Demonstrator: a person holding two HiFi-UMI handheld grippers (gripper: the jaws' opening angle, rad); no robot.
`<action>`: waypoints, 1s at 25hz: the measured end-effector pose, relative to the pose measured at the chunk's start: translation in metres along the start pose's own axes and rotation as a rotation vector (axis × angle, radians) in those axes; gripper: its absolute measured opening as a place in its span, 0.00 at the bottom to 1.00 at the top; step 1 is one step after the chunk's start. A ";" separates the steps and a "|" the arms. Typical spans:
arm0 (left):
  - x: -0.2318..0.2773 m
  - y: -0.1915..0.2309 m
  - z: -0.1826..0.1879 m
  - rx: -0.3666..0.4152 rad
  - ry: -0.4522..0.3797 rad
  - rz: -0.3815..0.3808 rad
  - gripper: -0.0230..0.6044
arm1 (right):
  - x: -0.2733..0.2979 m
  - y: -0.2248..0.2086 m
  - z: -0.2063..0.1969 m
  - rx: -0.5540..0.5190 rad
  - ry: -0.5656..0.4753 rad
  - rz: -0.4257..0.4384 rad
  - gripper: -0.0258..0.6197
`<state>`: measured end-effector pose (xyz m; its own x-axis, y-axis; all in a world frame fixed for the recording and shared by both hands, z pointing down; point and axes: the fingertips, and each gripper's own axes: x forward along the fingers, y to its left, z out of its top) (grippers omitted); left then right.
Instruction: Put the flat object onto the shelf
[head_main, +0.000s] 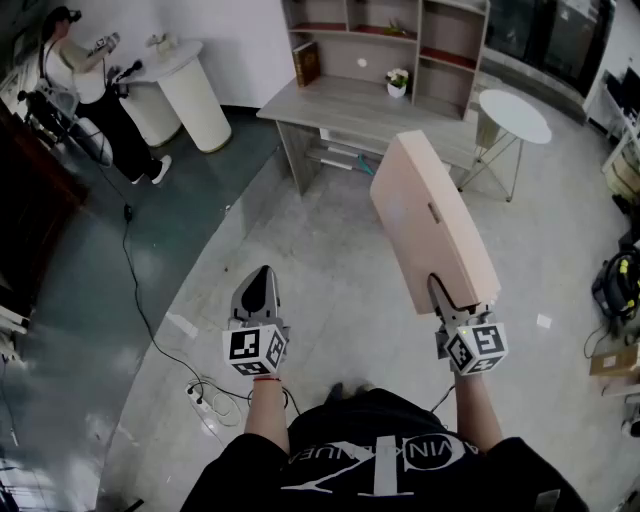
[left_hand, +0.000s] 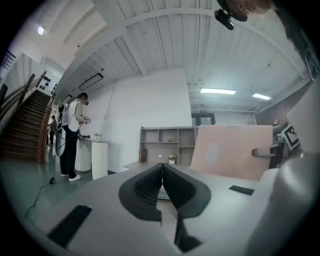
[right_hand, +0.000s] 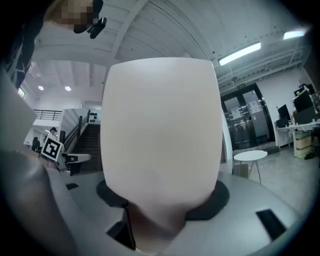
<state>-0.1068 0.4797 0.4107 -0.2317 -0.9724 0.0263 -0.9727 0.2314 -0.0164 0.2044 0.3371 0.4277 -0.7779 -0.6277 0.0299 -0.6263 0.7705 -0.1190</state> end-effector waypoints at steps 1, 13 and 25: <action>0.003 0.000 -0.001 -0.003 -0.001 0.001 0.04 | 0.001 -0.002 -0.001 0.000 0.001 0.000 0.48; 0.025 -0.014 0.006 -0.003 -0.012 -0.014 0.04 | 0.001 -0.019 -0.001 -0.026 0.007 -0.008 0.48; 0.026 -0.043 0.008 0.016 -0.021 -0.042 0.04 | -0.029 -0.042 0.001 -0.005 -0.028 -0.037 0.48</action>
<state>-0.0705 0.4441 0.4039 -0.1908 -0.9816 0.0067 -0.9812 0.1905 -0.0318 0.2533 0.3231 0.4305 -0.7523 -0.6588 0.0064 -0.6551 0.7471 -0.1128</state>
